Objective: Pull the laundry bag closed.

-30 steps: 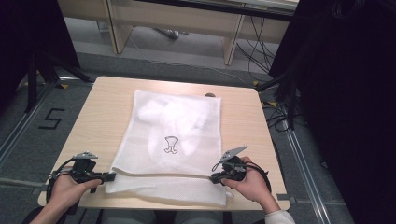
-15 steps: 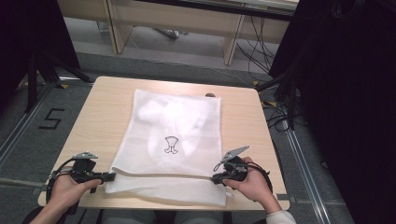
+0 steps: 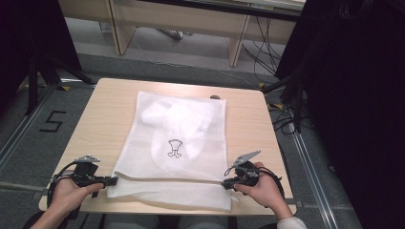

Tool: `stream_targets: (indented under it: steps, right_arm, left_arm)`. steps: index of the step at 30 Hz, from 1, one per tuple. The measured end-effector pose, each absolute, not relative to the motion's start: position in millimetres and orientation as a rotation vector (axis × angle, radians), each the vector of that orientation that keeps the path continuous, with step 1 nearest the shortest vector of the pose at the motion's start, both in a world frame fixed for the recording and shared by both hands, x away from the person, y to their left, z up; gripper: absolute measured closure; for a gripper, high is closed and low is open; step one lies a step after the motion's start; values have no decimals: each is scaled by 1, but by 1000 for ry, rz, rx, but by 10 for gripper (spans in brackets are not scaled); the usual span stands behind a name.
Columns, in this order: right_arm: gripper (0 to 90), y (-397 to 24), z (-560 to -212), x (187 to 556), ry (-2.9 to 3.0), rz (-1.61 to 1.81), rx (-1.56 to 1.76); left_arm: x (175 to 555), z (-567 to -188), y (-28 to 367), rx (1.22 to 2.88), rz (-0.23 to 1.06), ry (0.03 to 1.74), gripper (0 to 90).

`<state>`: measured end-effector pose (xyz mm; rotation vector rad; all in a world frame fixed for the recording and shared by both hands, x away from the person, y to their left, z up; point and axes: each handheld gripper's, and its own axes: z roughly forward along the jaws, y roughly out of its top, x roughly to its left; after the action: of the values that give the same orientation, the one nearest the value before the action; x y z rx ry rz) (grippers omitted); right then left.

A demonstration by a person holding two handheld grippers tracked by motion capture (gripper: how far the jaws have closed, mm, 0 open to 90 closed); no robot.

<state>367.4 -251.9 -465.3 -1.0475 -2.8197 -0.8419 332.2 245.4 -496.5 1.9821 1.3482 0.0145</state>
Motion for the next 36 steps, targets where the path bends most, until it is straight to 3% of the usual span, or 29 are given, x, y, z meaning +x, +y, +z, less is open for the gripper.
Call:
stream_targets:
  steps: [15,28,33,36]
  right_arm:
    - [825,-259,-468,365,-2800,-823,-1050]
    - [819,-254,-475,365,-2802,-826,-1072]
    - [741,-255,-475,367,-2813,-892,-1093]
    - [669,-258,-475,369,-2786,-1059,-1129]
  left_arm:
    - [332,-497,244,1951,27,1374,857]
    - [332,-500,241,2030,66,1333,839]
    - [332,-500,241,2066,79,1321,791]
    - [332,-501,241,2043,79,1322,711]
